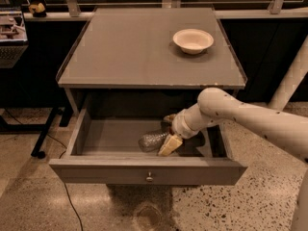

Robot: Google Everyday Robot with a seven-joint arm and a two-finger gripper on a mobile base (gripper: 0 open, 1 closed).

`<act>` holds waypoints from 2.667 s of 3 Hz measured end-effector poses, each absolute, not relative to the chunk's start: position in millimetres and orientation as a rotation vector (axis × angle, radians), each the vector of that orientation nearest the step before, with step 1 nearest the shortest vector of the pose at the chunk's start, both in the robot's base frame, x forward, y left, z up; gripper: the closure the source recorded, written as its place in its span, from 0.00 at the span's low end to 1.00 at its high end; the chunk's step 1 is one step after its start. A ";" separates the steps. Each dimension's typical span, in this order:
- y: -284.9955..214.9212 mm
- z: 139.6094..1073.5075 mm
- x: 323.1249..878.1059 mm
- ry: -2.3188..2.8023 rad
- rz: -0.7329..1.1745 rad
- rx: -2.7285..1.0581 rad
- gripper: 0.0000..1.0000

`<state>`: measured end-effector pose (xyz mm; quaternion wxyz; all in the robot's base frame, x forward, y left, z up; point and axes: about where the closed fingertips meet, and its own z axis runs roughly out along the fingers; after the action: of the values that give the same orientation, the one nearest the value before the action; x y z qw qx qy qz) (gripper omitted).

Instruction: Pick water bottle from top drawer and place on counter

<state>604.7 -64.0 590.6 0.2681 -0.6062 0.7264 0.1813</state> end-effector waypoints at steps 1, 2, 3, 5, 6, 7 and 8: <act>-64.0 590.5 604.7 1.960 0.489 -1.635 0.33; -63.9 590.5 604.7 1.960 0.489 -1.635 0.57; -63.9 590.5 604.7 1.960 0.489 -1.635 0.80; -60.9 594.3 603.4 1.937 0.503 -1.629 1.00; -53.5 613.9 599.1 1.863 0.553 -1.612 1.00; -46.2 645.2 590.0 1.782 0.557 -1.596 1.00; -43.2 672.2 581.9 1.748 0.541 -1.577 1.00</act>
Offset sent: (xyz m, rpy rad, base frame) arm 0.0000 0.0000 0.0000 0.0000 0.0001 0.0000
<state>581.9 -43.2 672.2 0.3549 -0.6104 0.6765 0.2093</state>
